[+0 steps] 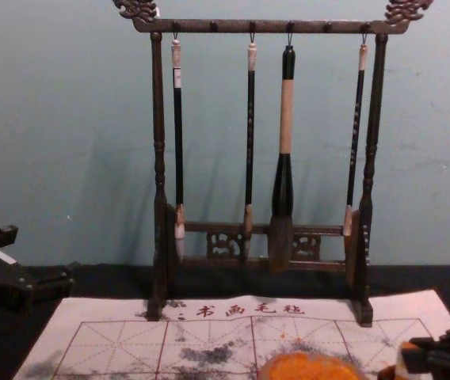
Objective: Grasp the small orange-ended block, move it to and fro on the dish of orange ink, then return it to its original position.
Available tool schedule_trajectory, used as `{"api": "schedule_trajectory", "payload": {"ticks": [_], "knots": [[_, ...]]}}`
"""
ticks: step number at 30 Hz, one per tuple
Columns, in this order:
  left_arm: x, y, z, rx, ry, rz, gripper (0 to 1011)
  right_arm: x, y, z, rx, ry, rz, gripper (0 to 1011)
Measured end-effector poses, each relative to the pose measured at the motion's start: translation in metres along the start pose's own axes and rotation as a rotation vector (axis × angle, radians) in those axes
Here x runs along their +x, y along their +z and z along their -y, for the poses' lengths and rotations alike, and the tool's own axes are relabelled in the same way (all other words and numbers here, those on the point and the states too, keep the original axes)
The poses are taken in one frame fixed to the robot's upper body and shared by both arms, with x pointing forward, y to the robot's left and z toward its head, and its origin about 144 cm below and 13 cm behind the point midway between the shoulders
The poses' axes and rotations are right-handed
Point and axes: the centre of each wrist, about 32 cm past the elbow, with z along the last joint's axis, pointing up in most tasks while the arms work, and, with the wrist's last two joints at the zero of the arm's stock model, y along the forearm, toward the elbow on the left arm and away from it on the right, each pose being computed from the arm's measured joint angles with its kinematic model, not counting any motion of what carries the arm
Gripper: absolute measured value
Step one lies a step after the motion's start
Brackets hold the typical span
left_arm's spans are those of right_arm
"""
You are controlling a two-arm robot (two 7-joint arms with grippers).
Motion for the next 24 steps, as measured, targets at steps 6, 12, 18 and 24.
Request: {"api": "schedule_trajectory", "payload": {"ticks": [6, 12, 18, 24], "knots": [[0.0, 0.0, 0.0, 0.0, 0.0, 0.0, 1002, 0.0, 0.0001, 0.0001, 0.0, 0.0, 0.0, 78], [0.0, 0.0, 0.0, 0.0, 0.0, 0.0, 1001, -0.0001, 0.0002, 0.0003, 0.001, 0.0, 0.0, 78], [0.0, 0.0, 0.0, 0.0, 0.0, 0.0, 1001, 0.0, 0.0002, 0.0005, 0.002, 0.0, 0.0, 80], [0.0, 0.0, 0.0, 0.0, 0.0, 0.0, 1001, 0.0, 0.0003, 0.0007, 0.002, -0.001, 0.0, 201]]}}
